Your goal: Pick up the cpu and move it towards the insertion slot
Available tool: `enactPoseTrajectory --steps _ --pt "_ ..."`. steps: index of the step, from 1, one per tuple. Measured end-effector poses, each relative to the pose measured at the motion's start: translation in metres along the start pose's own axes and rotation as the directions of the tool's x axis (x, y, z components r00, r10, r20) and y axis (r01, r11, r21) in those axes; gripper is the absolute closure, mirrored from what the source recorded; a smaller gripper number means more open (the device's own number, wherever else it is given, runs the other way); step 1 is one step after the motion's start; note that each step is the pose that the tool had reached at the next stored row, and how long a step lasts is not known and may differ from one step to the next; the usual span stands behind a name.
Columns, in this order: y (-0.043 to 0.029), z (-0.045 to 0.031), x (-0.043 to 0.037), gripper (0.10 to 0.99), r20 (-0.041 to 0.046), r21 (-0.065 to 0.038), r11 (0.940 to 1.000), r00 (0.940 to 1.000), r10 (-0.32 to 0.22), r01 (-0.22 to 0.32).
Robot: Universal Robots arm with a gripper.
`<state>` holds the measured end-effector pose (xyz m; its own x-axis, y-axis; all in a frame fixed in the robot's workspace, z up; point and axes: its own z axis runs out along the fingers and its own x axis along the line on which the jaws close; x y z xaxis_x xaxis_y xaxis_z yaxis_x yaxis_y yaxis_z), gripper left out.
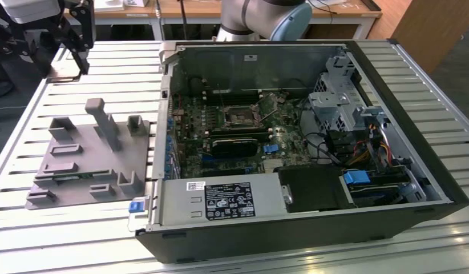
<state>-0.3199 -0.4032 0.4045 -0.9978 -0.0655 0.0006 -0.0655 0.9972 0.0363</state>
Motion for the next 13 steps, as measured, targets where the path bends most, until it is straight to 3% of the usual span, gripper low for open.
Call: enactPoseTrajectory --steps 13 --pt "-0.0005 0.0000 -0.0081 0.537 0.0000 0.000 1.0000 1.0000 0.000 0.000"
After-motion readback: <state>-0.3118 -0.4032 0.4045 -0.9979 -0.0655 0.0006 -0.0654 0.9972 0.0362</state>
